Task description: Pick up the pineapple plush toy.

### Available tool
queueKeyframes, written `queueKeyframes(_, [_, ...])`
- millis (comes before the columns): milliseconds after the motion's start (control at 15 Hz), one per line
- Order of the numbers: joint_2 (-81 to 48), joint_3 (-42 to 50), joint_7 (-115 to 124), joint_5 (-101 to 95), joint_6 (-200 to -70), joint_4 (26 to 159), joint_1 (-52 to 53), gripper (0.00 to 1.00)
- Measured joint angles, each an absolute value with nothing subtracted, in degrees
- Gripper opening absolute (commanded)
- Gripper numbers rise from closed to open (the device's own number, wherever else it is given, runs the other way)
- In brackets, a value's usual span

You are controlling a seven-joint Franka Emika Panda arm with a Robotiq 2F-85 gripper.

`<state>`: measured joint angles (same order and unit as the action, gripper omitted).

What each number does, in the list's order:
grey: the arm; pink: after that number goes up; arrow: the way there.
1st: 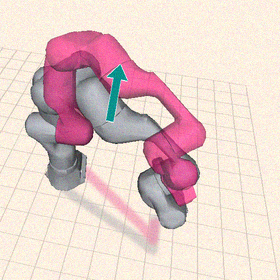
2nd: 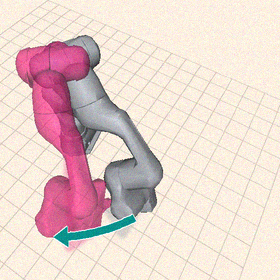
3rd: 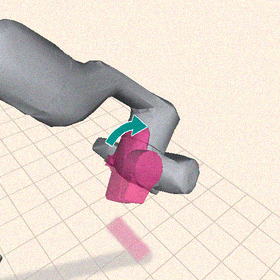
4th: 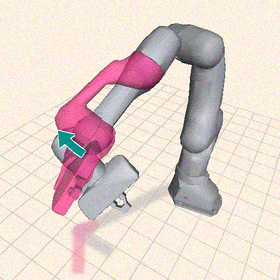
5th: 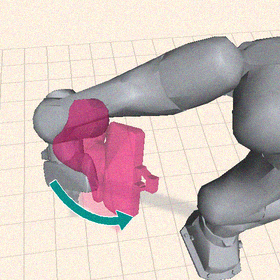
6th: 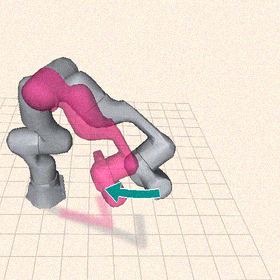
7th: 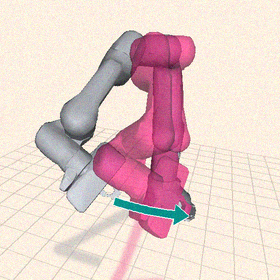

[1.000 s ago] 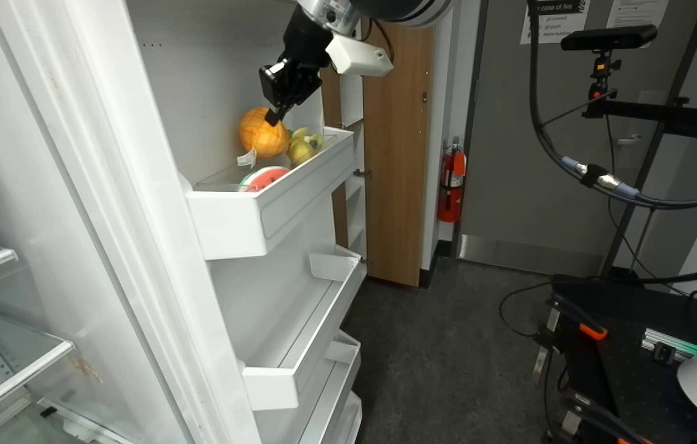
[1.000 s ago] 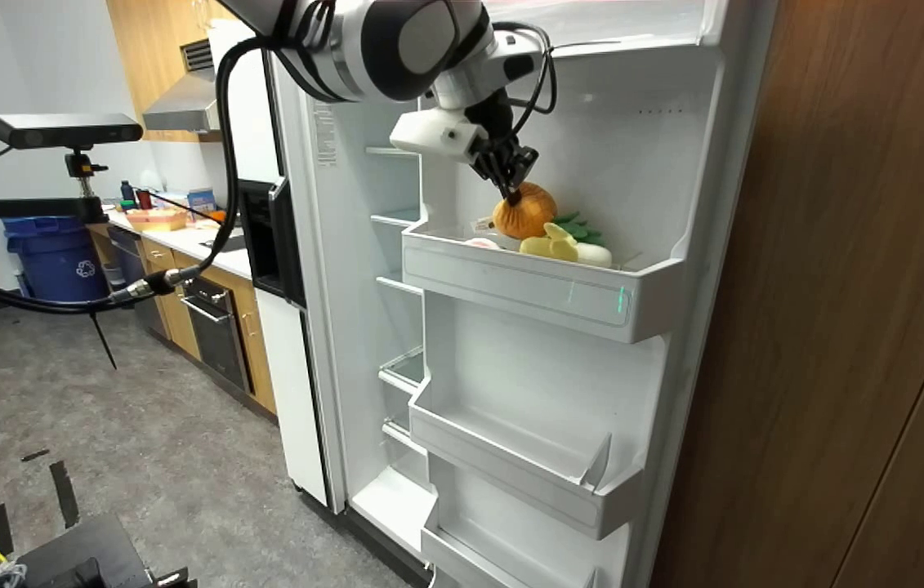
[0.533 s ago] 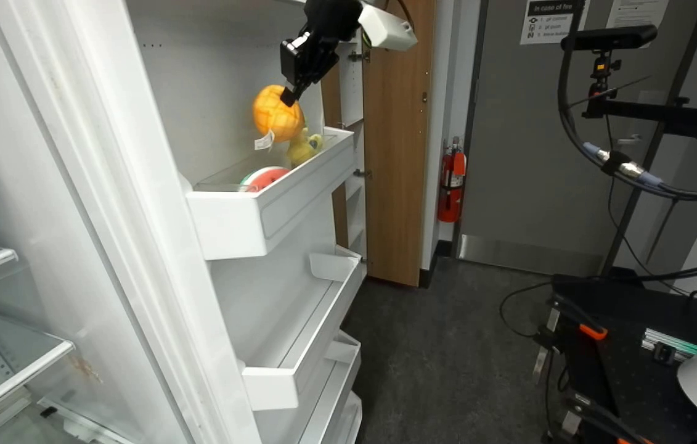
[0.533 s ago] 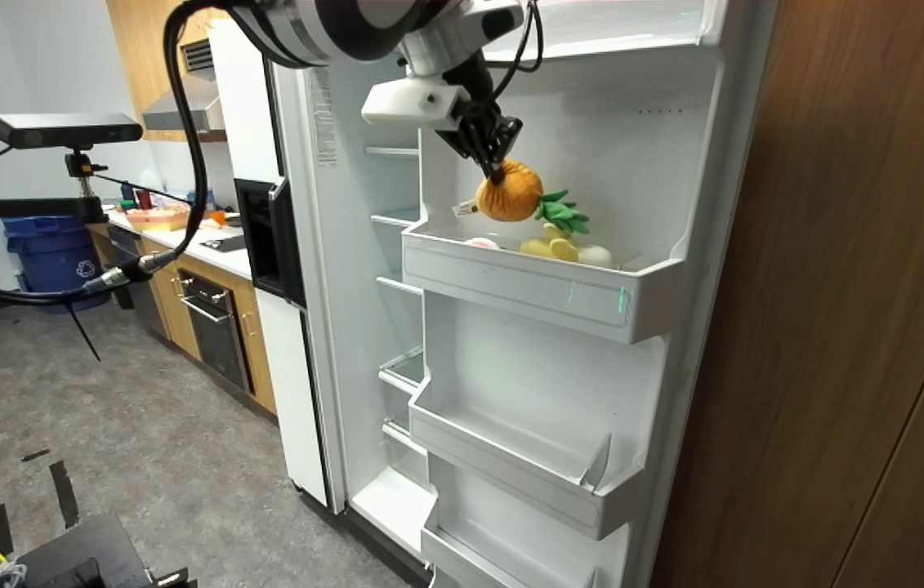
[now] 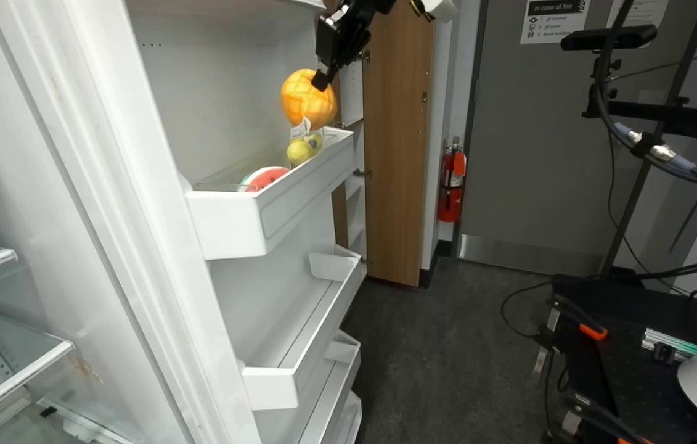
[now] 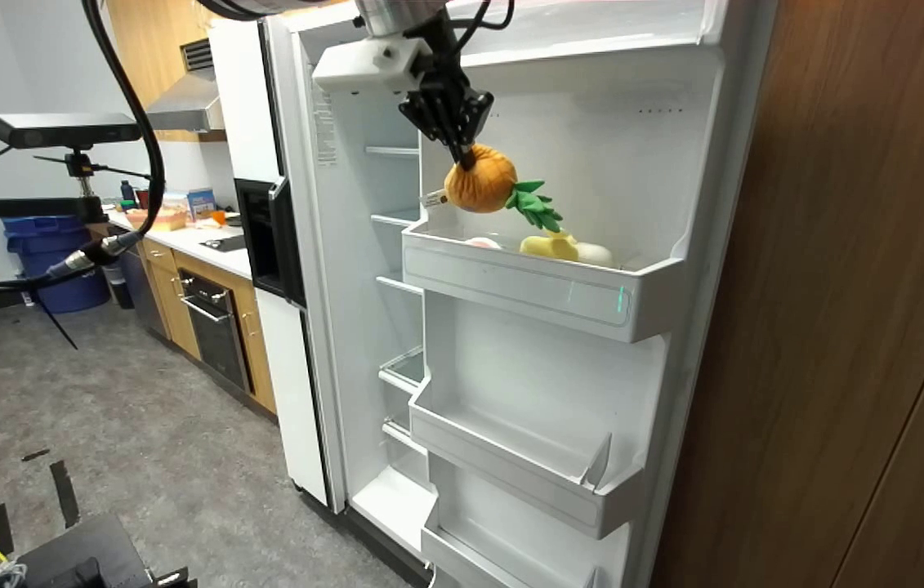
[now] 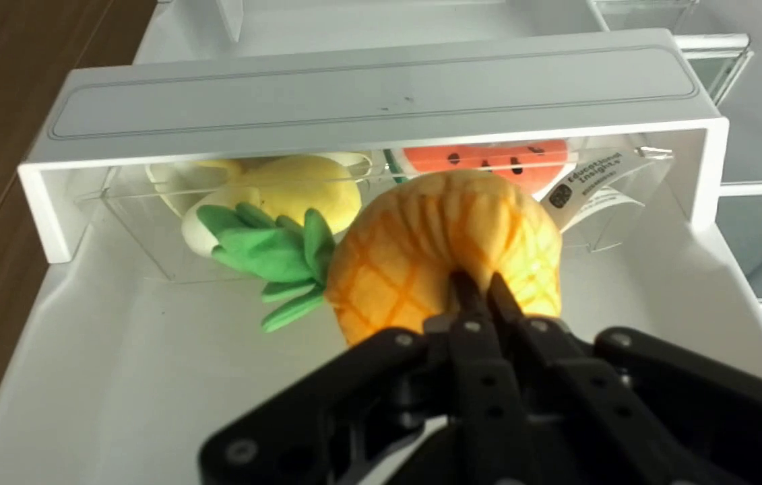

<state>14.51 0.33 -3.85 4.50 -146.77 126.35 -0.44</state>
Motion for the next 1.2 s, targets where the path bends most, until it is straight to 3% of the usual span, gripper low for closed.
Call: queueKeyframes(1200, [20.32, 0.22, -3.87, 4.44, -143.89, 131.90, 0.60, 0.01])
